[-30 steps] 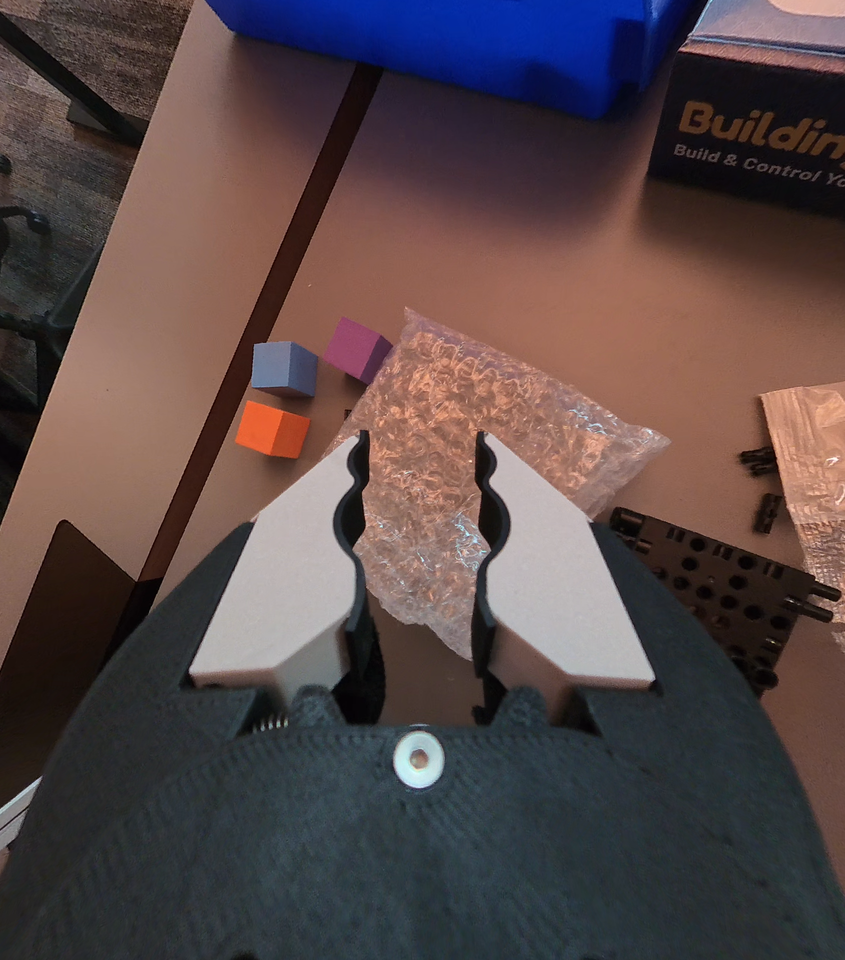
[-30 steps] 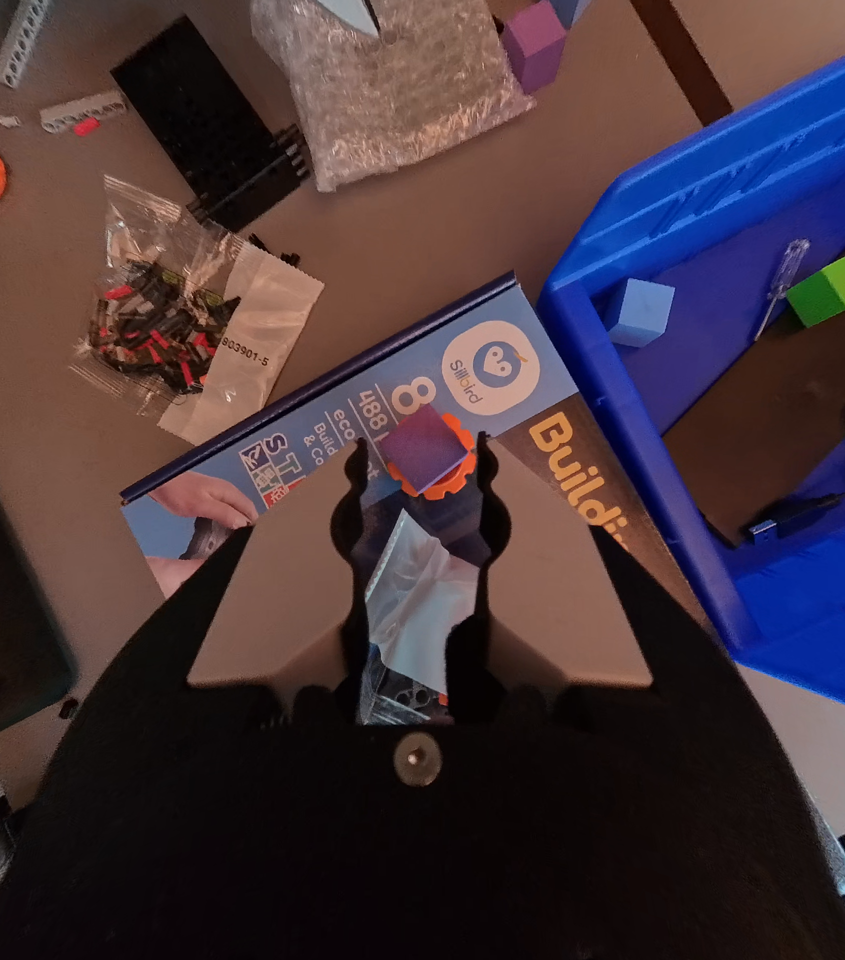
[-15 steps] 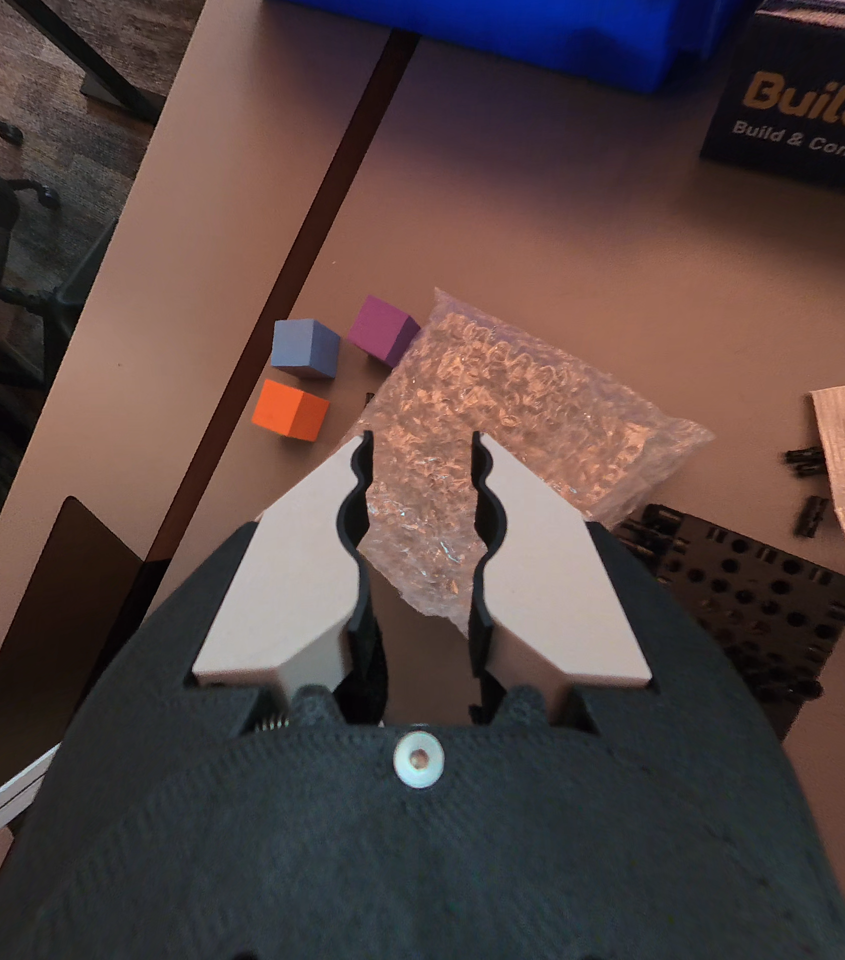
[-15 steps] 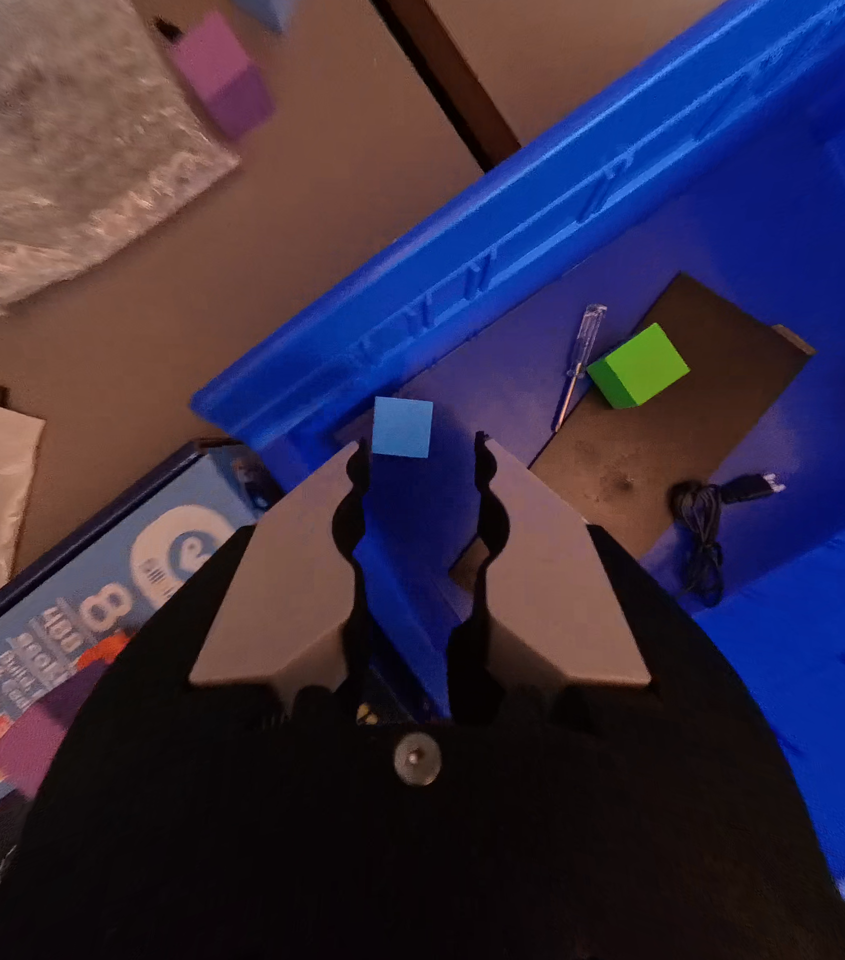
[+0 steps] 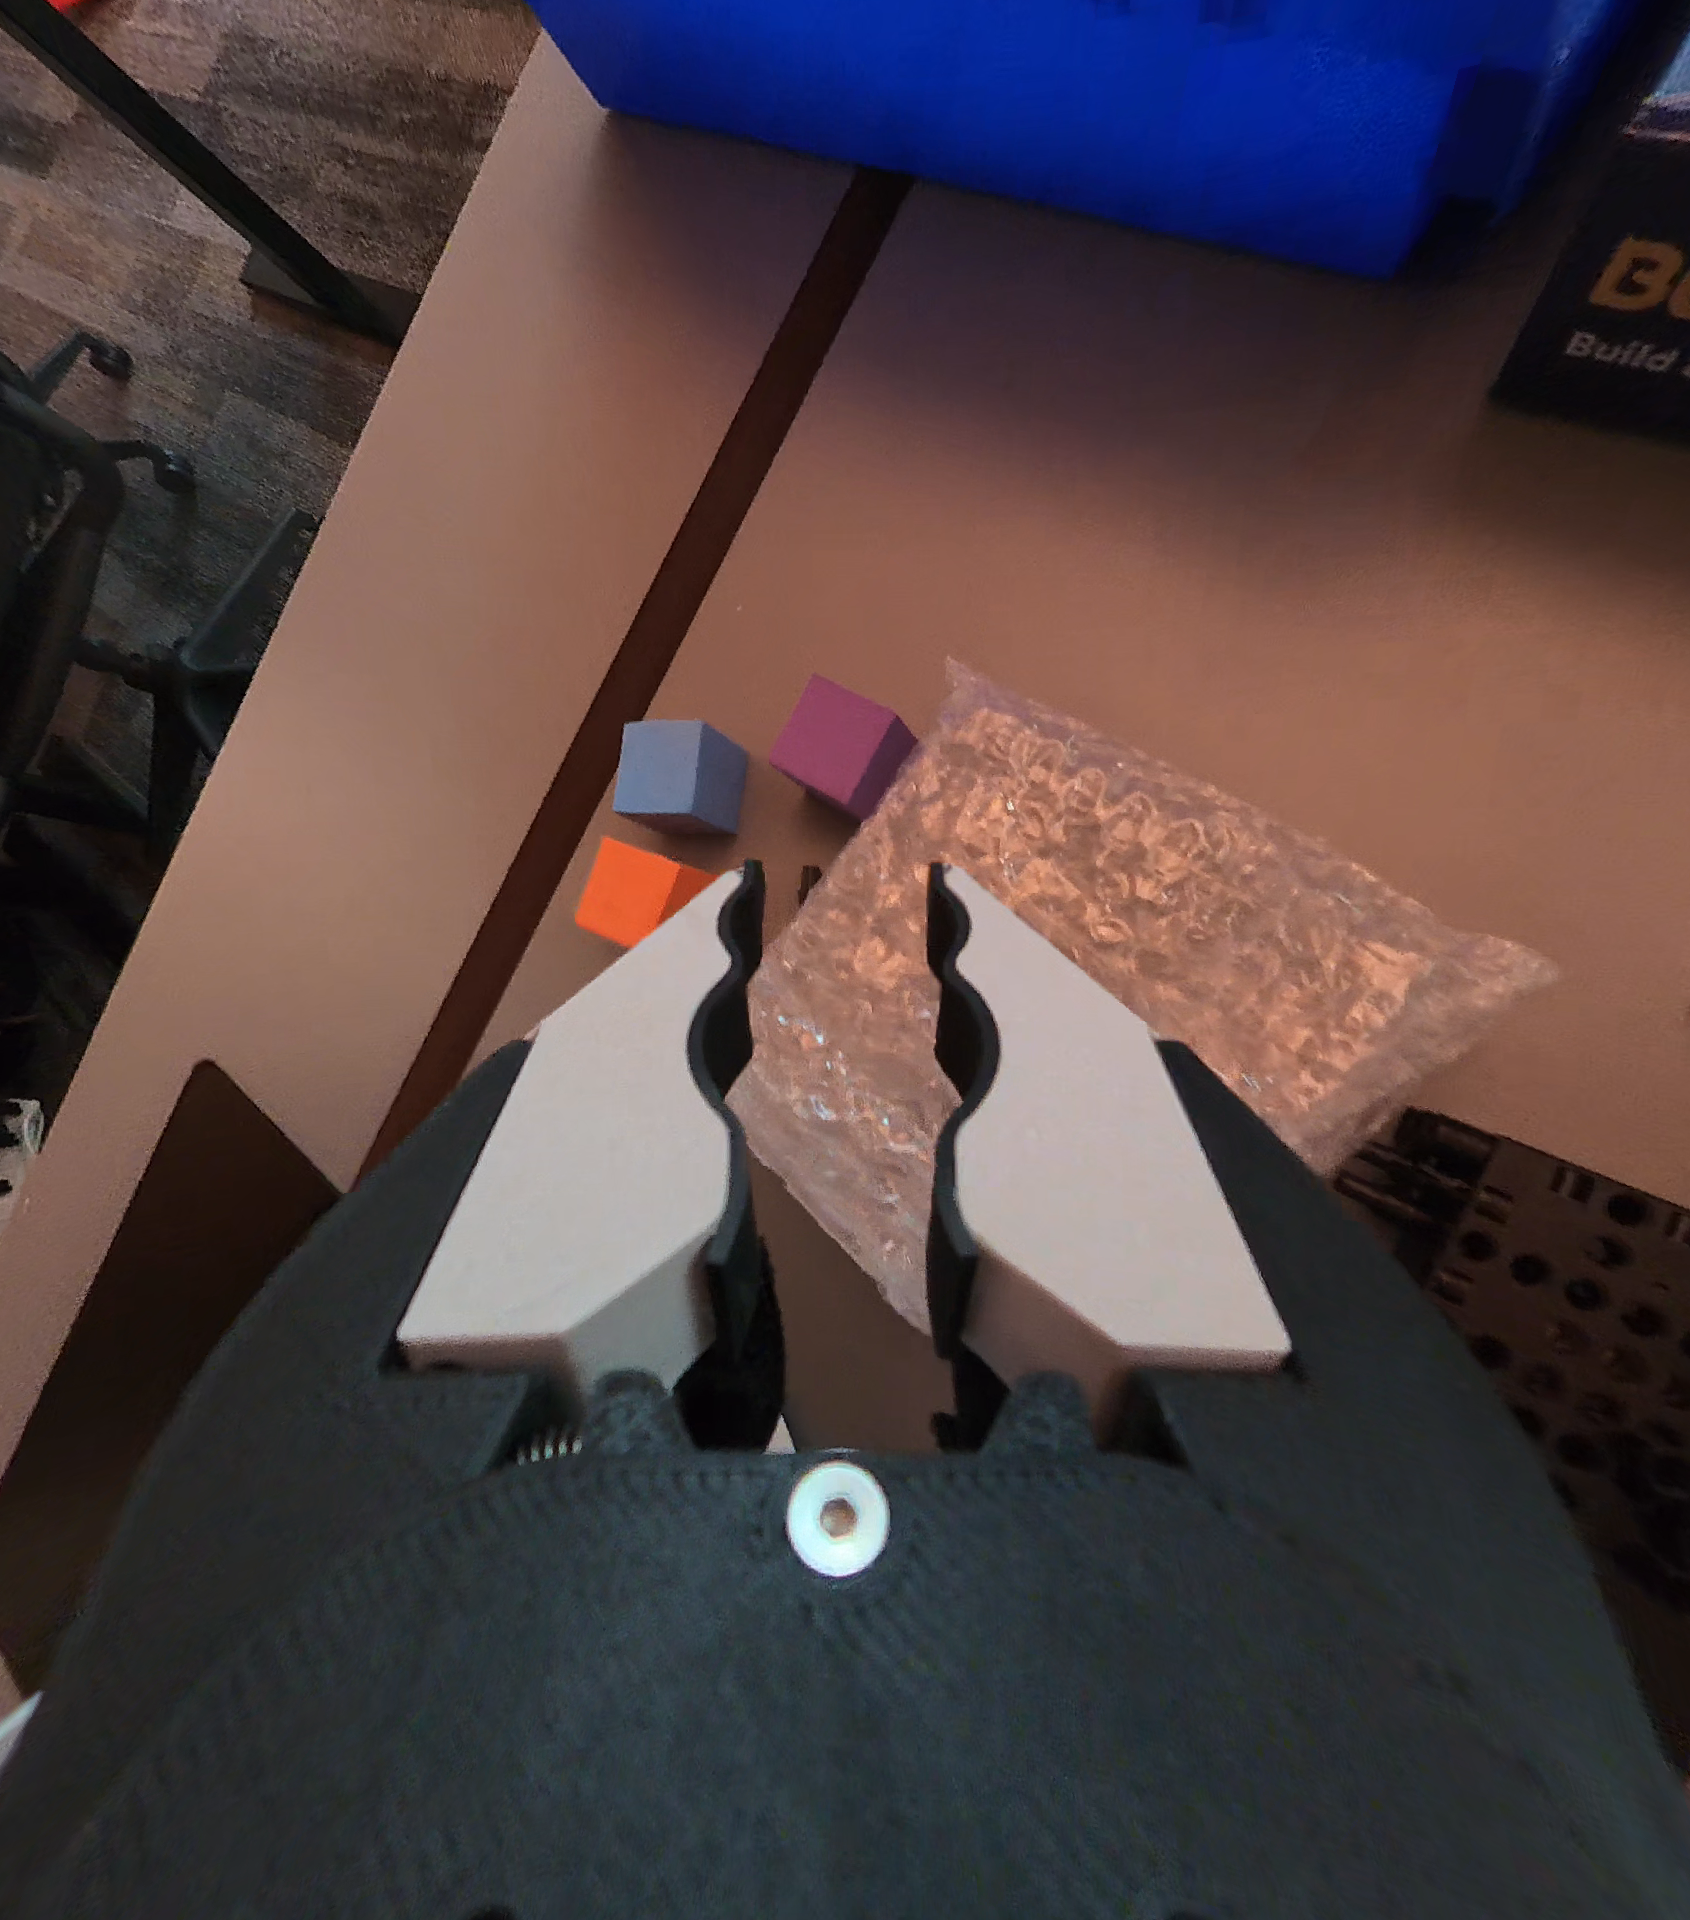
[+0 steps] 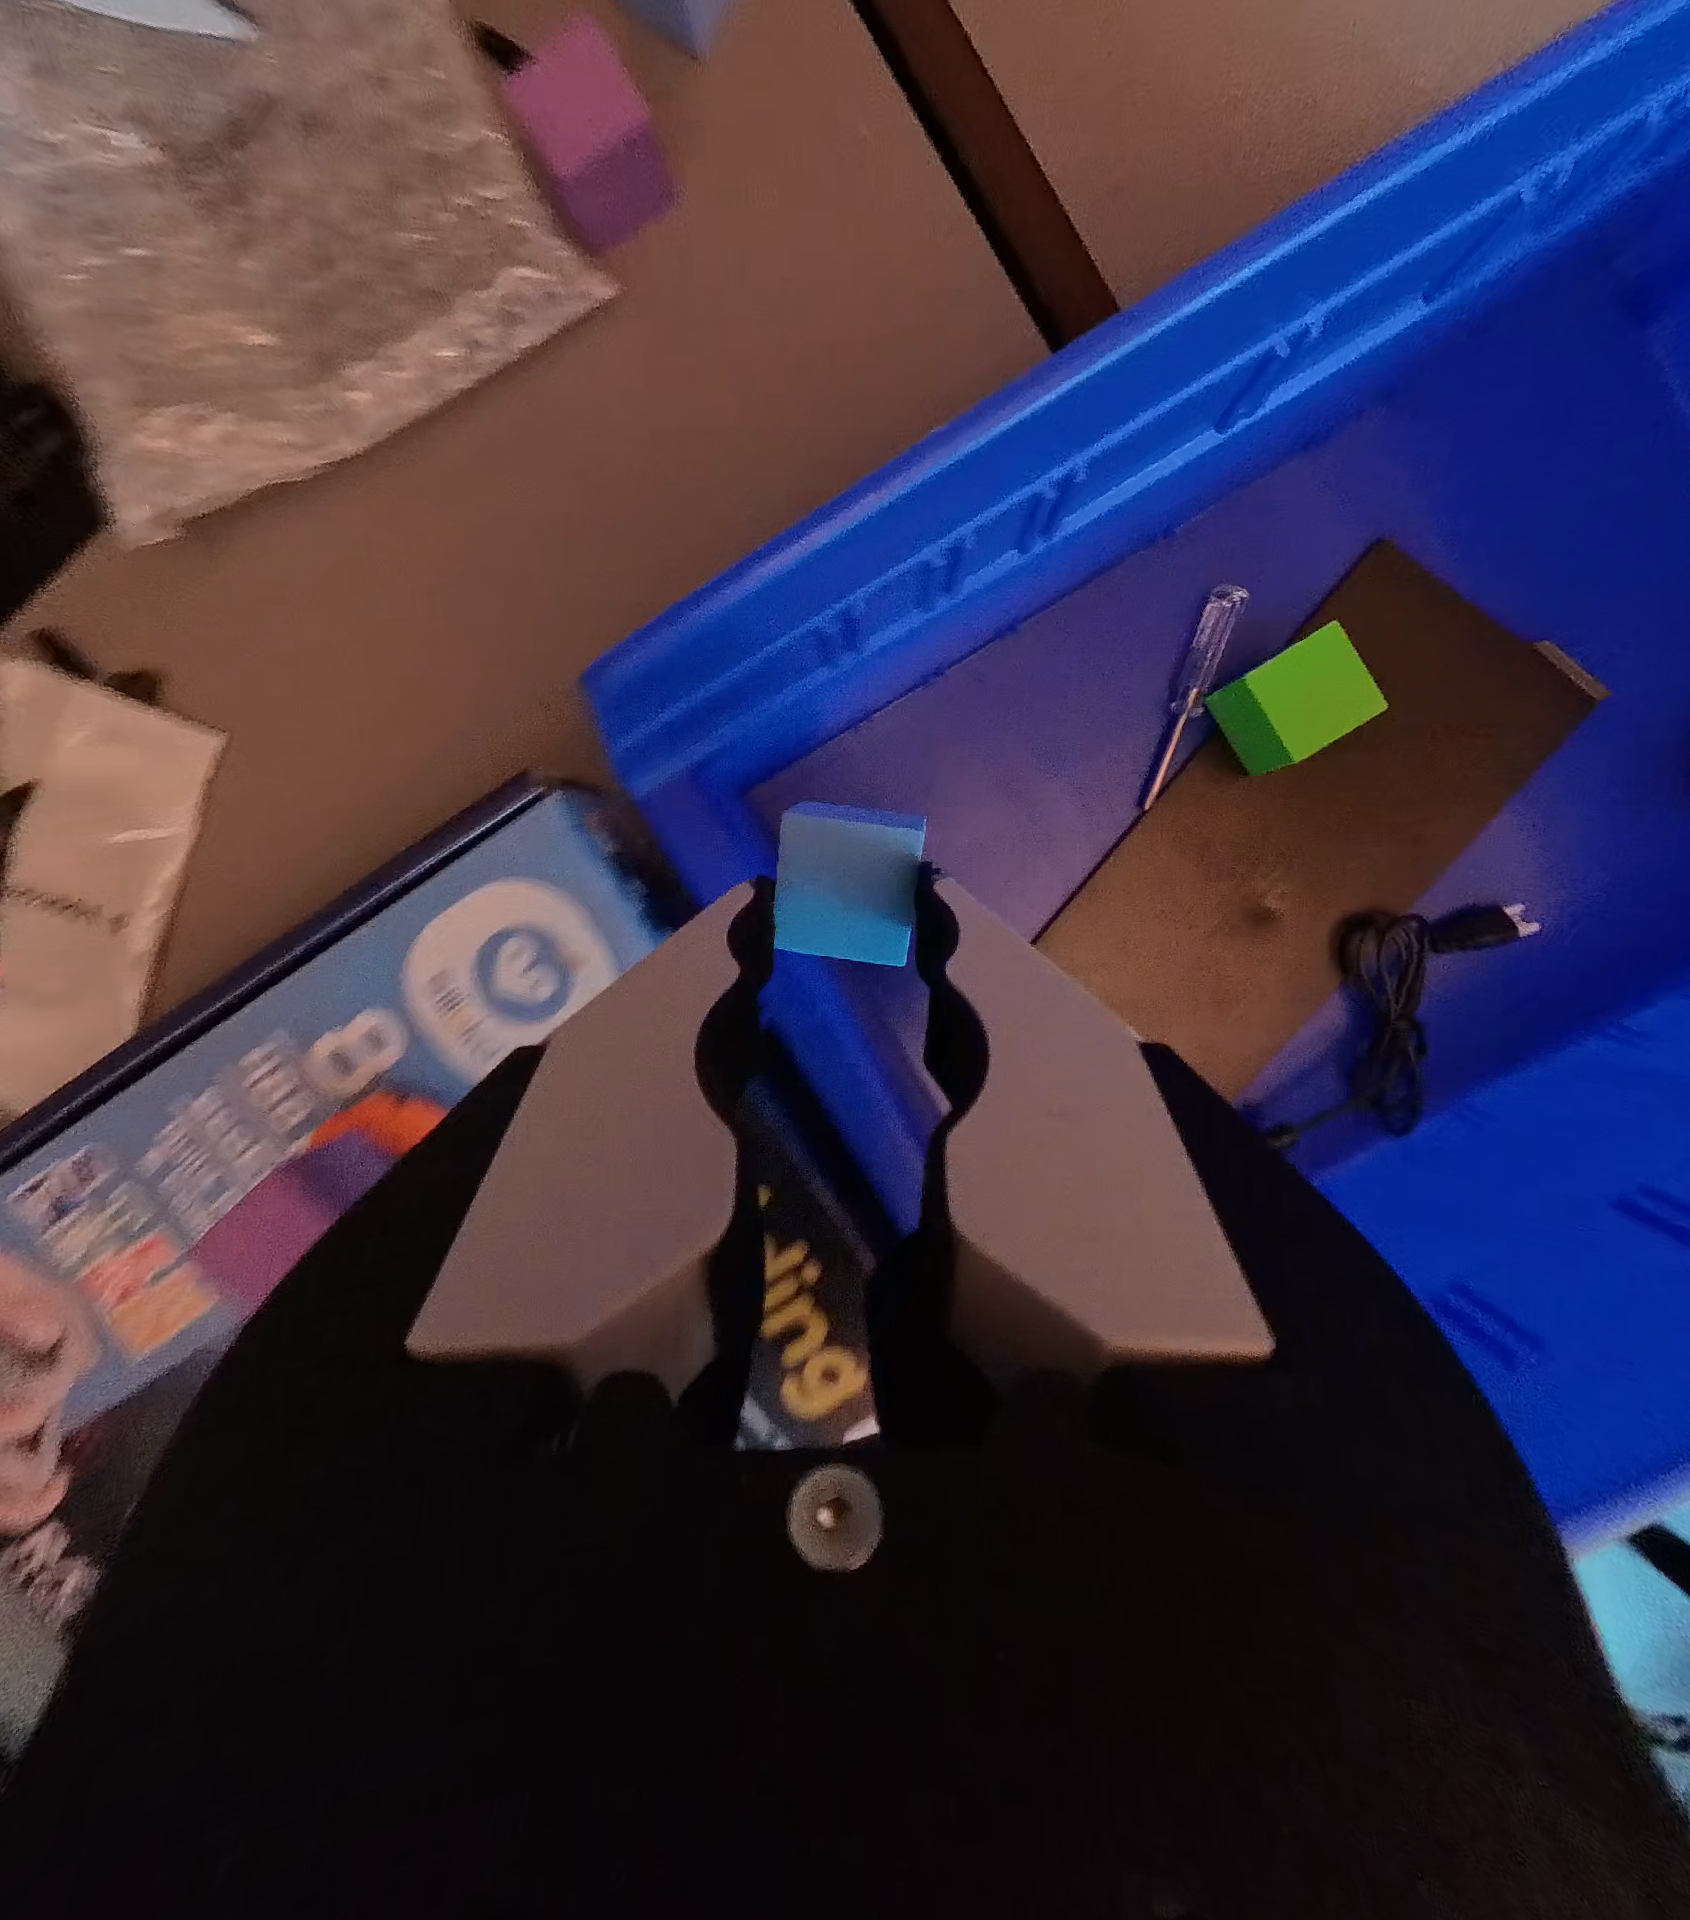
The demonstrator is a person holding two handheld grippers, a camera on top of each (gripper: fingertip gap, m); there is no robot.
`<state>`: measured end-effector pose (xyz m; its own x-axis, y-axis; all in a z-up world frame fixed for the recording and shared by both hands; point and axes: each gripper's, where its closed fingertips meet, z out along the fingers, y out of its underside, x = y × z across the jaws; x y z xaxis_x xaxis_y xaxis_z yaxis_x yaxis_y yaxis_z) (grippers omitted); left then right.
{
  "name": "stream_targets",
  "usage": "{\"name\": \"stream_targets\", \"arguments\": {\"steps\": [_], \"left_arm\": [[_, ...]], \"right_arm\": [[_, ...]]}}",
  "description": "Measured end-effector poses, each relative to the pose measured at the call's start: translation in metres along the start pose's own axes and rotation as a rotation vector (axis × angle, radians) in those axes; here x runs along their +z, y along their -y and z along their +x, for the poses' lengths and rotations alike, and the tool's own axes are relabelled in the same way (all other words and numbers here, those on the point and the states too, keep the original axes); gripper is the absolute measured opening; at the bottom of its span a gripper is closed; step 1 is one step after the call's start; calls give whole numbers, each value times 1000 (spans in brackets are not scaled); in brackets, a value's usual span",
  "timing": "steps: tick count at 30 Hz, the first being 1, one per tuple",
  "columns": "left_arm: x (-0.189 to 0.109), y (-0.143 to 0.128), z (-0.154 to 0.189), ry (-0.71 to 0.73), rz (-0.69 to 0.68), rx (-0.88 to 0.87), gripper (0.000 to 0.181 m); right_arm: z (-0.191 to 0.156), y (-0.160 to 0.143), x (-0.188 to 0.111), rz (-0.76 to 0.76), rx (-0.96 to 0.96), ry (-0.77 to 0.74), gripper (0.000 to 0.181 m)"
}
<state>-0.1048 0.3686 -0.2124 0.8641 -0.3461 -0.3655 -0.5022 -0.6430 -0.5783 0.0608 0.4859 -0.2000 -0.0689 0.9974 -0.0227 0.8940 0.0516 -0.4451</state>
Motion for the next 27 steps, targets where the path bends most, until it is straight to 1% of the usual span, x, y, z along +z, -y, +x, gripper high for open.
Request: {"name": "stream_targets", "arguments": {"steps": [4,6,8,11,13,14,24,27], "left_arm": [[16,9,-4,-11,-22,36,30],[25,10,-7,-10,-46,77,29],[33,8,-12,-5,-71,109,28],[42,6,-11,-50,-80,118,30],[47,5,-8,-96,-84,127,37],[49,4,-8,-106,-86,137,37],[67,-11,-6,-152,-142,186,34],[69,-11,-4,-162,-129,172,27]], "right_arm": [[-36,-11,-52,38,-116,52,25],[-61,-19,-69,30,-209,103,26],[-80,-26,-78,7,-293,142,26],[-97,-36,-80,-51,-364,179,26],[-100,-39,-79,-77,-381,193,26],[-101,-41,-77,-92,-391,199,26],[-105,-49,-64,-174,-412,230,26],[-103,-48,-66,-174,-397,218,34]]}}
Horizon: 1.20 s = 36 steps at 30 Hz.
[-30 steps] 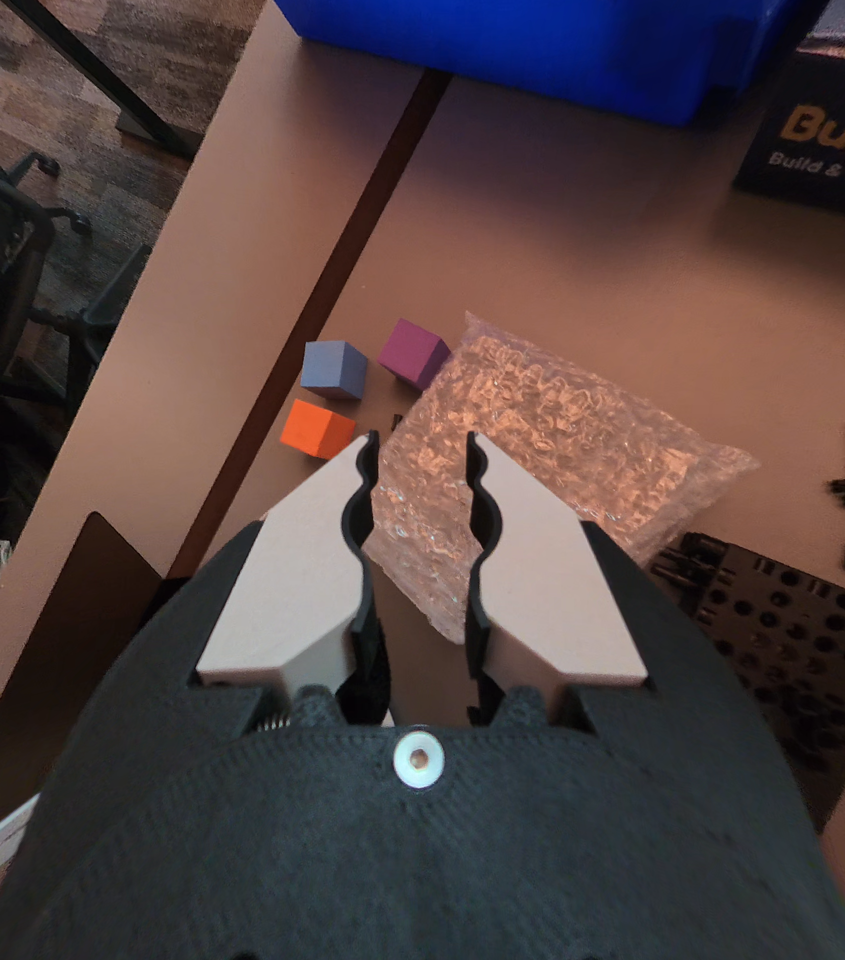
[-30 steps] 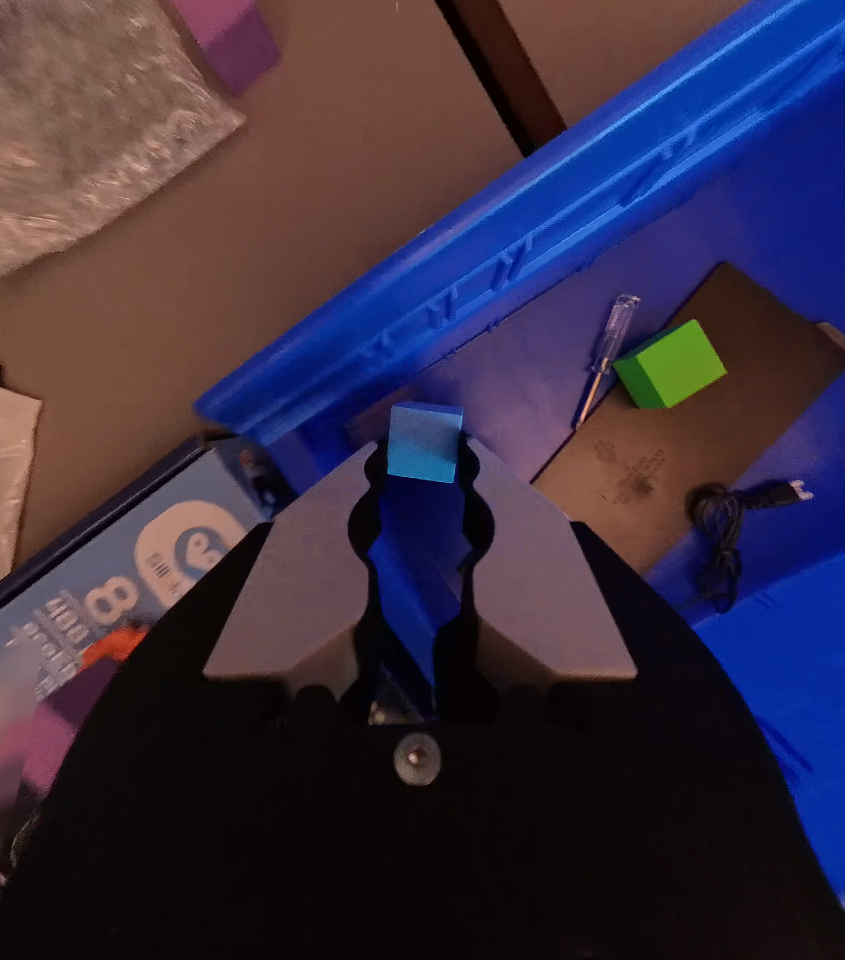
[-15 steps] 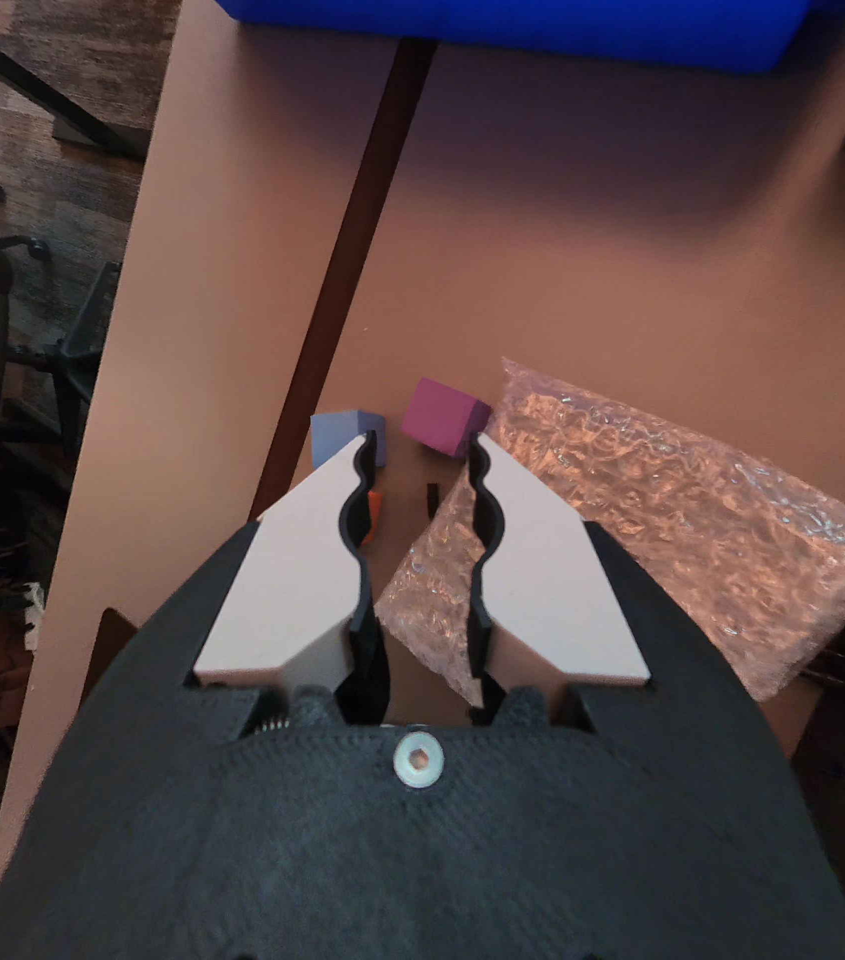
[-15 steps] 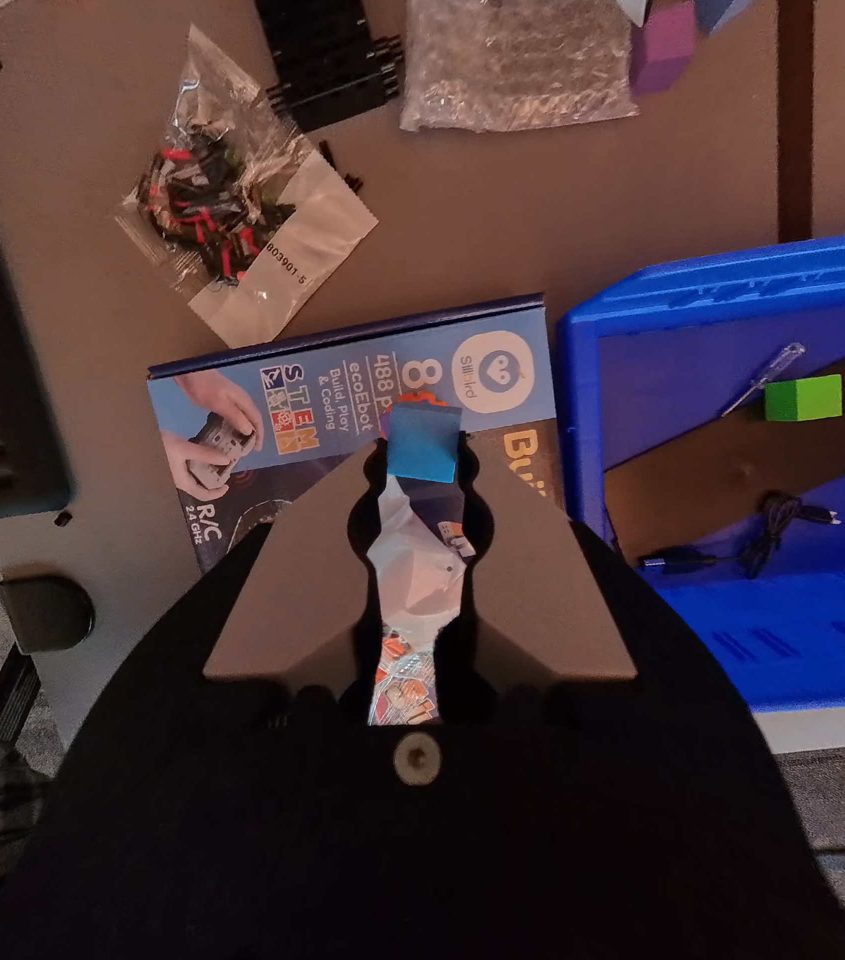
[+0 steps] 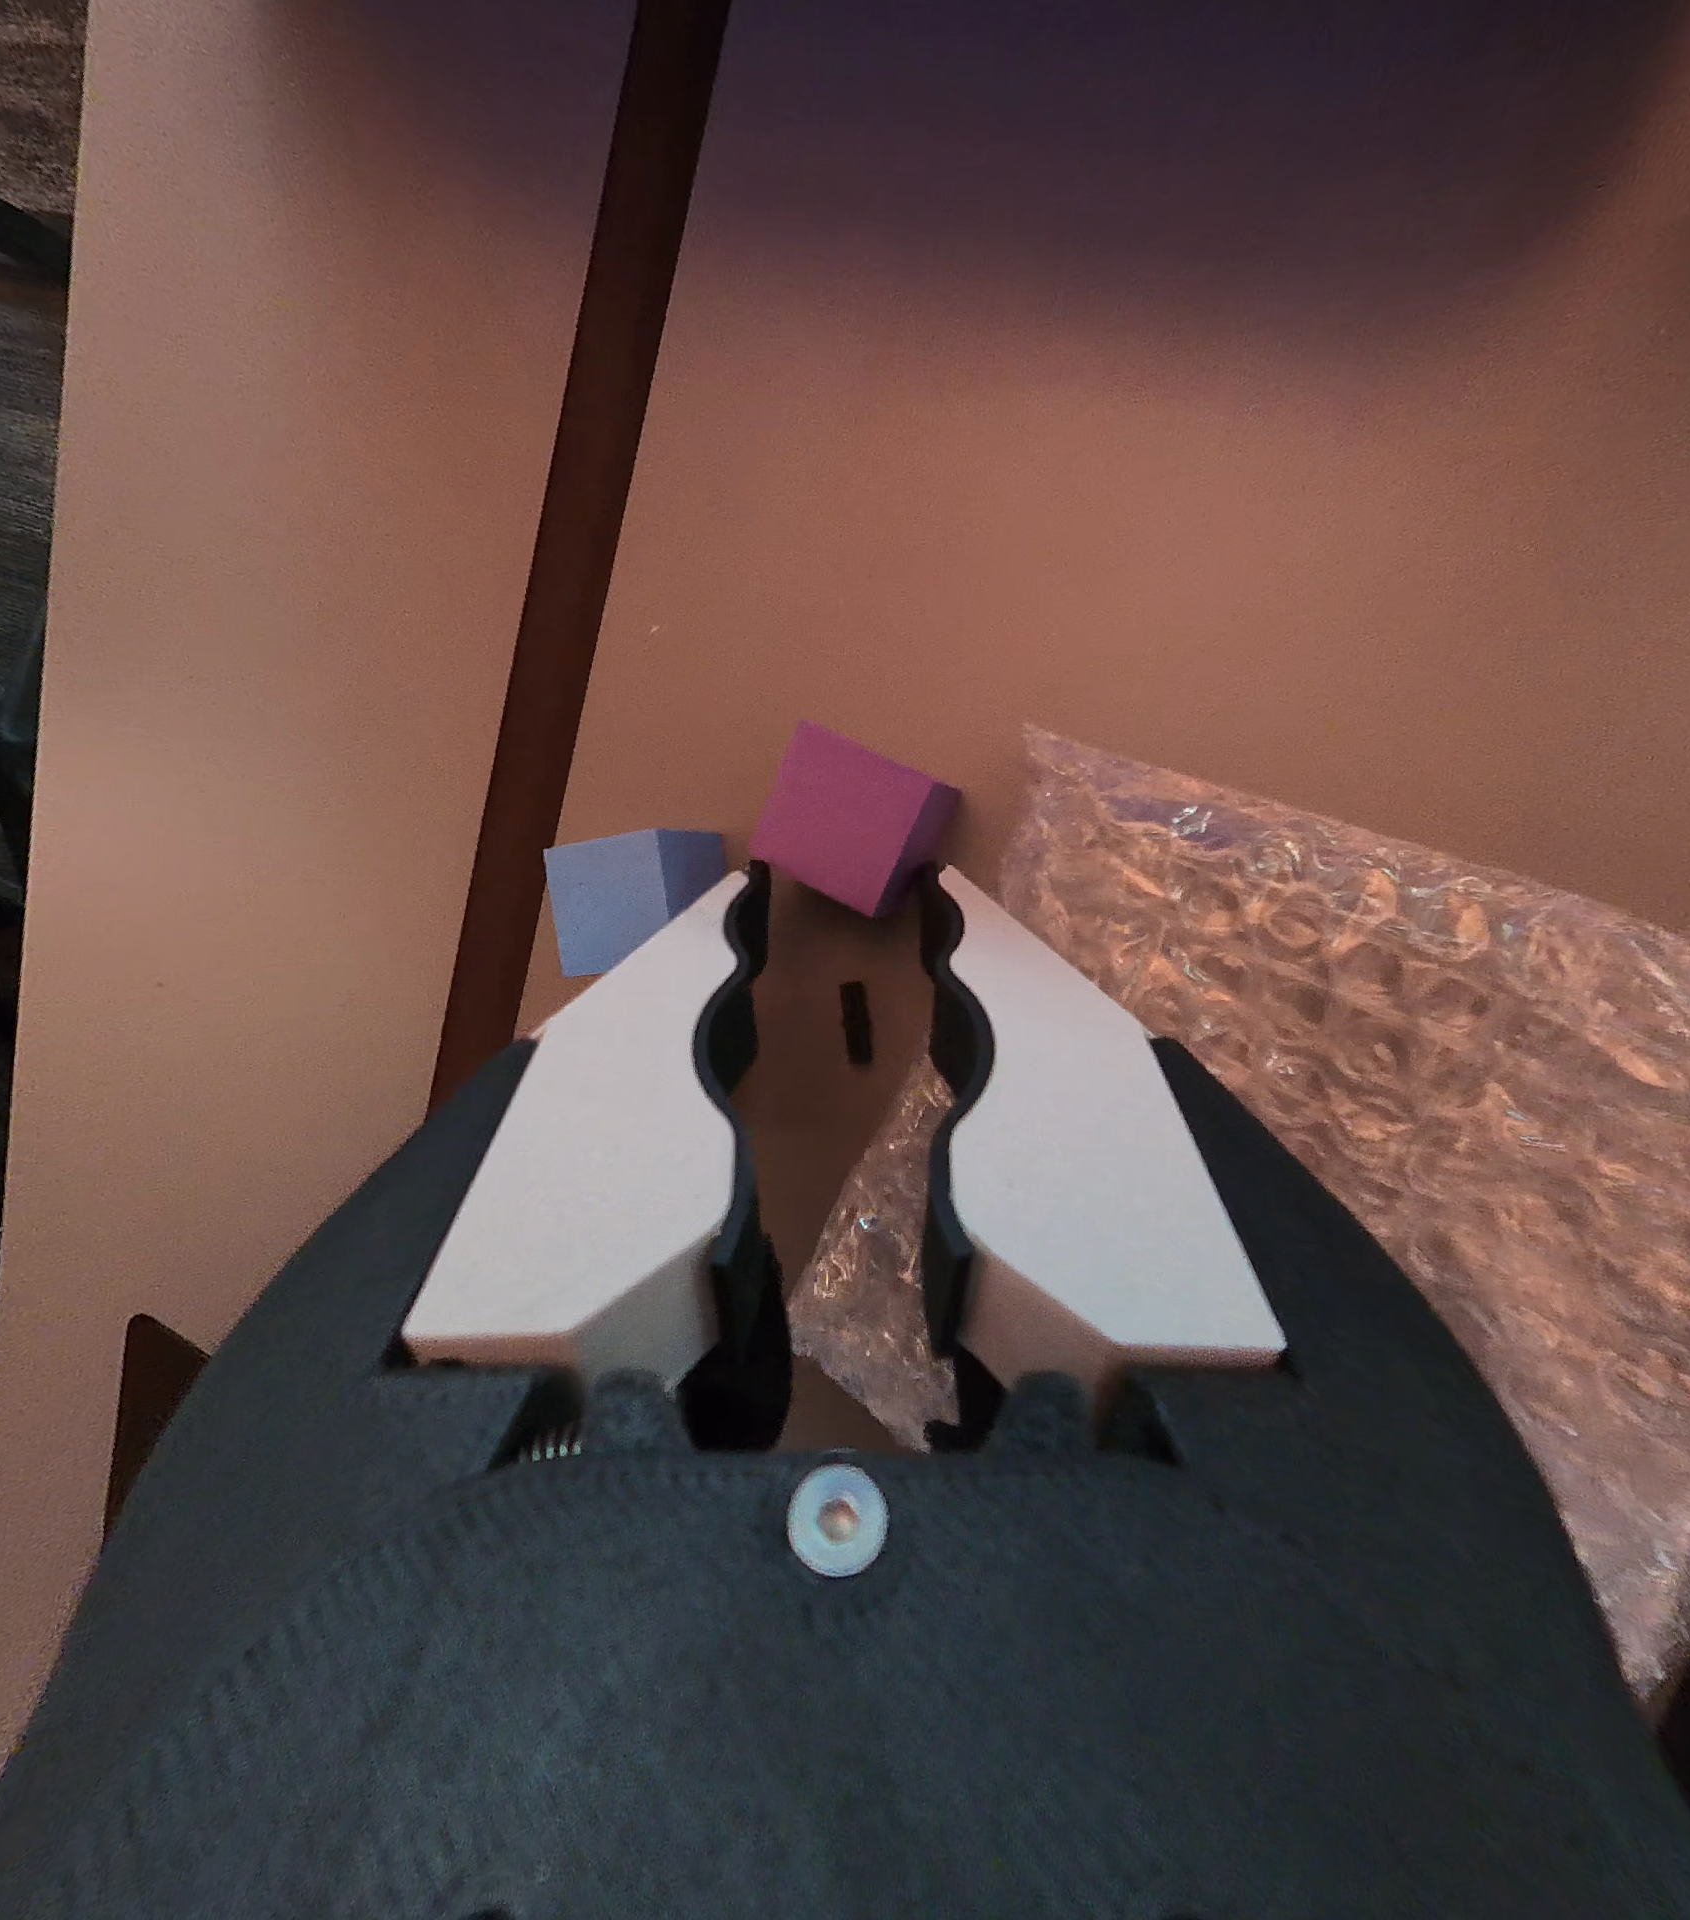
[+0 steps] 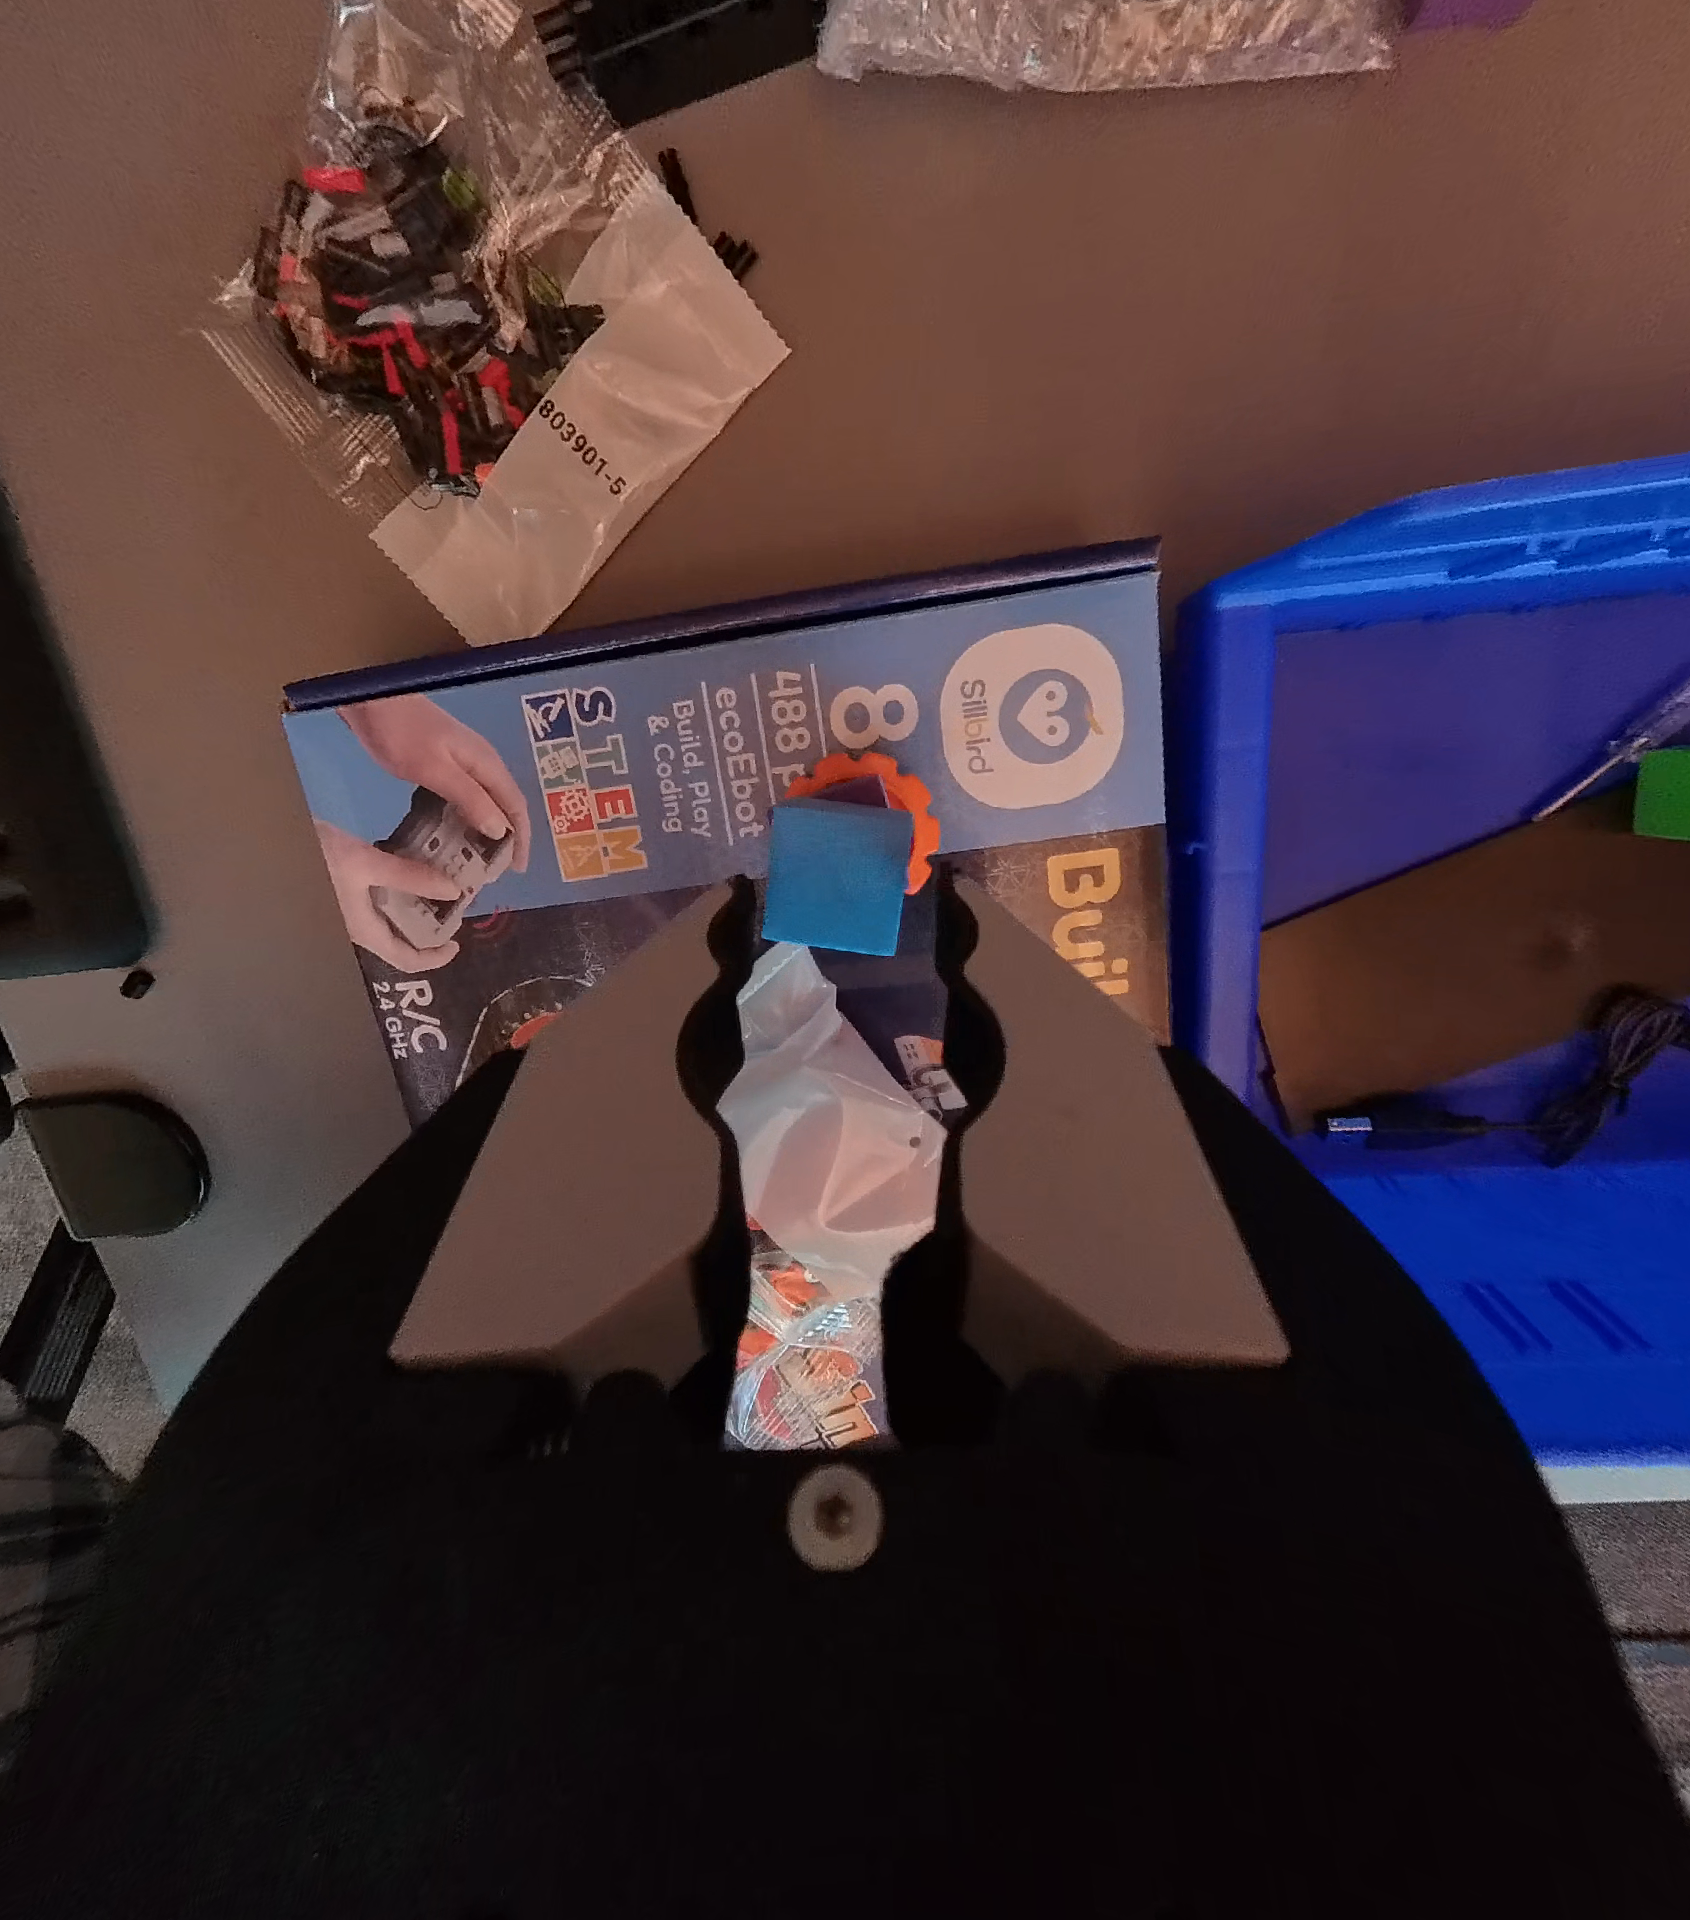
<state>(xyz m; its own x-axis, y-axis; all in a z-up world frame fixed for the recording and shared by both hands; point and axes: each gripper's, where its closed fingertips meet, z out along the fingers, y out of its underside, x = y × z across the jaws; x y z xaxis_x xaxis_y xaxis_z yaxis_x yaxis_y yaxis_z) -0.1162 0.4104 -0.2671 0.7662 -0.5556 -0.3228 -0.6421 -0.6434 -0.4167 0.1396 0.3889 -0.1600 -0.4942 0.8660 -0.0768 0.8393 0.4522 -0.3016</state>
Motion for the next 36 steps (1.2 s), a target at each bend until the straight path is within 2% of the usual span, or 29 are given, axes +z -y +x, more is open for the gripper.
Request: {"name": "stream_targets", "arguments": {"steps": [4,12,19,22,25,31,36], "left_arm": [[2,-2,0,9,7,0,15],[-2,4,4,-2,27,18,12],[-21,23,-1,54,83,41,12],[-42,42,-1,87,128,51,12],[-69,73,13,91,193,96,12],[-116,145,68,6,350,174,11],[-129,179,106,-47,379,217,11]], "right_arm": [[1,5,-12,56,10,-38,34],[-9,6,-37,179,25,-131,32],[-18,-10,-44,229,74,-183,32],[-17,-8,-51,297,99,-213,32],[-8,3,-57,350,112,-273,37],[11,35,-58,433,123,-364,41],[15,42,-52,464,130,-399,43]]}}
